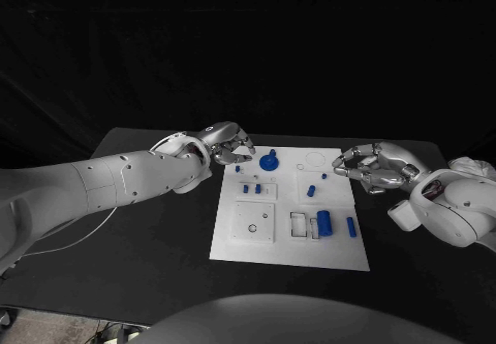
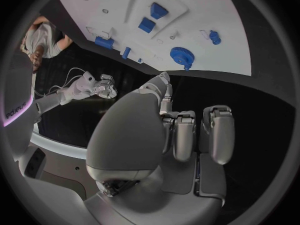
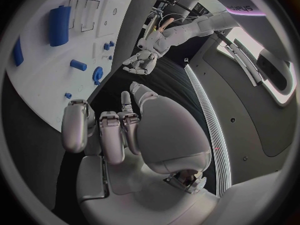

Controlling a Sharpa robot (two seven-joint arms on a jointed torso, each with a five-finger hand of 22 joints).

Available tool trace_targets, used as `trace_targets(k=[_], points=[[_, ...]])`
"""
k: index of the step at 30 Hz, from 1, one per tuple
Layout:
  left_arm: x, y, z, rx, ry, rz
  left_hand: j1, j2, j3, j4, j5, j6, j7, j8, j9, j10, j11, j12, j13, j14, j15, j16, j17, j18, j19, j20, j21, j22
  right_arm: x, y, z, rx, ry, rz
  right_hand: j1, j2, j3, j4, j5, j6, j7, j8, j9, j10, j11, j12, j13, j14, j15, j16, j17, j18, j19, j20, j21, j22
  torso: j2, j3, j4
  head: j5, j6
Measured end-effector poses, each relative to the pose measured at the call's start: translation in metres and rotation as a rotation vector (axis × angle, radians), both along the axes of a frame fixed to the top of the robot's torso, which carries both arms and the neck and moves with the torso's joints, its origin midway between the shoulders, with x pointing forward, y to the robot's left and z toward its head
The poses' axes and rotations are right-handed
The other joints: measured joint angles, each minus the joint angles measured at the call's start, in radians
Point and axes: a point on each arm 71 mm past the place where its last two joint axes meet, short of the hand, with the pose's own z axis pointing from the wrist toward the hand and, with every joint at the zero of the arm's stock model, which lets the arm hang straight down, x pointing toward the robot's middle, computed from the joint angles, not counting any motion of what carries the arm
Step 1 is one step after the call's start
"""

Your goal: Assemble the parts on the task board

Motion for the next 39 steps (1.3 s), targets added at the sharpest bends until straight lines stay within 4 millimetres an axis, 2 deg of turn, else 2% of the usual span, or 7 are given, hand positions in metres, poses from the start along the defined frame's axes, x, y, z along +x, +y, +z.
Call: trace_targets(k=[2,4,6,11,15,22,39], points=[[0.001,0.003,0.003,0.052,-0.044,-0.020,0.019,-0.016,0.011,0.035,-0.025,-0.003,0.000,-0.013,-0.016,-0.096,-0.002,-0.175,-0.014,0.000,0.000,-0.022,0.000,0.000,-0.002,-0.001,-0.039,0.000,0.000,0.000,0.000,-0.006,-0.001,0.004,0.000,0.000,0.000,0.000,0.000,0.001,-0.001,0.000,0.000,0.000,0.000,0.000,0.000,0.000,0.000,0.000,0.000,0.000,0.000,0.000,0.000,0.000,0.001,0.0000,-0.0007,0.001,0.000],[0.002,0.005,0.009,0.113,-0.097,-0.043,0.030,-0.023,0.045,0.049,-0.043,-0.014,0.004,-0.028,-0.030,-0.461,0.012,-0.557,-0.346,-0.043,0.010,-0.168,0.000,0.000,-0.002,-0.001,-0.068,0.000,-0.001,0.000,0.000,-0.013,0.000,0.009,0.000,0.000,0.000,0.000,0.000,0.003,-0.003,0.000,-0.001,0.000,0.000,0.000,0.000,0.000,0.000,0.000,0.000,0.000,0.000,0.000,0.000,0.000,0.001,-0.0001,-0.0015,0.003,0.000],[0.003,0.006,0.016,0.166,-0.147,-0.067,0.017,-0.036,0.082,0.066,-0.057,-0.022,-0.012,-0.035,-0.040,-0.565,0.023,-0.915,-0.568,-0.063,0.013,-0.240,-0.003,0.000,-0.002,-0.001,-0.077,0.000,-0.001,-0.001,0.000,-0.019,0.002,0.011,0.000,0.000,0.000,0.000,0.000,0.007,0.000,0.000,-0.001,0.000,0.000,0.000,0.000,0.000,0.000,0.000,0.000,0.000,0.000,0.000,0.000,0.000,0.001,0.0003,-0.0021,0.003,0.000],[0.006,0.006,0.037,0.350,-0.314,-0.165,0.013,-0.082,0.101,0.069,-0.089,-0.021,-0.093,-0.045,-0.059,-0.604,-0.052,-1.221,-0.827,-0.061,0.030,-0.331,-0.105,0.000,-0.002,0.014,-0.077,0.000,-0.002,-0.001,-0.001,-0.034,0.011,0.021,0.000,0.000,0.000,0.000,0.000,0.011,-0.004,0.000,-0.002,0.000,0.000,0.000,0.000,0.004,-0.004,0.000,0.000,0.000,0.000,0.000,0.000,0.000,0.001,0.0006,-0.0029,0.002,0.000],[0.004,0.002,0.043,0.510,-0.443,-0.276,0.029,-0.091,0.115,0.056,-0.096,-0.016,-0.125,-0.046,-0.073,-0.563,-0.097,-1.286,-0.932,-0.060,0.050,-0.387,-0.184,0.000,0.000,0.019,-0.077,0.000,-0.002,0.000,-0.002,-0.044,0.019,0.028,0.000,0.000,0.000,0.000,0.000,0.011,-0.004,0.000,-0.002,0.000,0.000,0.000,0.000,0.004,-0.004,0.000,0.000,0.000,0.000,0.000,0.000,0.000,0.001,0.0010,-0.0036,-0.001,0.000],[-0.004,-0.001,0.036,0.735,-0.602,-0.481,0.053,-0.108,0.179,0.008,-0.096,-0.007,-0.135,-0.046,-0.090,-0.508,-0.113,-1.324,-1.024,-0.054,0.065,-0.390,-0.218,0.000,-0.003,0.022,-0.079,0.000,-0.003,0.000,-0.003,-0.058,0.034,0.038,0.000,0.000,0.000,0.000,0.000,0.019,-0.004,0.000,-0.003,0.000,0.000,0.000,0.000,0.004,-0.004,0.000,0.000,0.000,0.000,0.000,0.000,0.000,0.001,0.0008,-0.0034,-0.004,0.000],[0.004,-0.010,0.016,0.937,-0.682,-0.687,-0.001,-0.112,0.168,-0.028,-0.100,0.010,-0.152,-0.033,-0.097,-0.479,-0.124,-1.339,-1.063,-0.088,0.077,-0.407,-0.246,0.016,-0.007,0.026,-0.135,0.001,-0.004,0.002,-0.006,-0.072,0.056,0.049,0.000,0.000,-0.007,0.001,-0.004,0.025,-0.006,0.000,-0.004,0.000,0.000,0.000,0.000,0.004,-0.003,0.003,0.000,0.000,0.000,0.000,0.000,0.001,0.003,0.0005,-0.0036,0.007,0.000]])
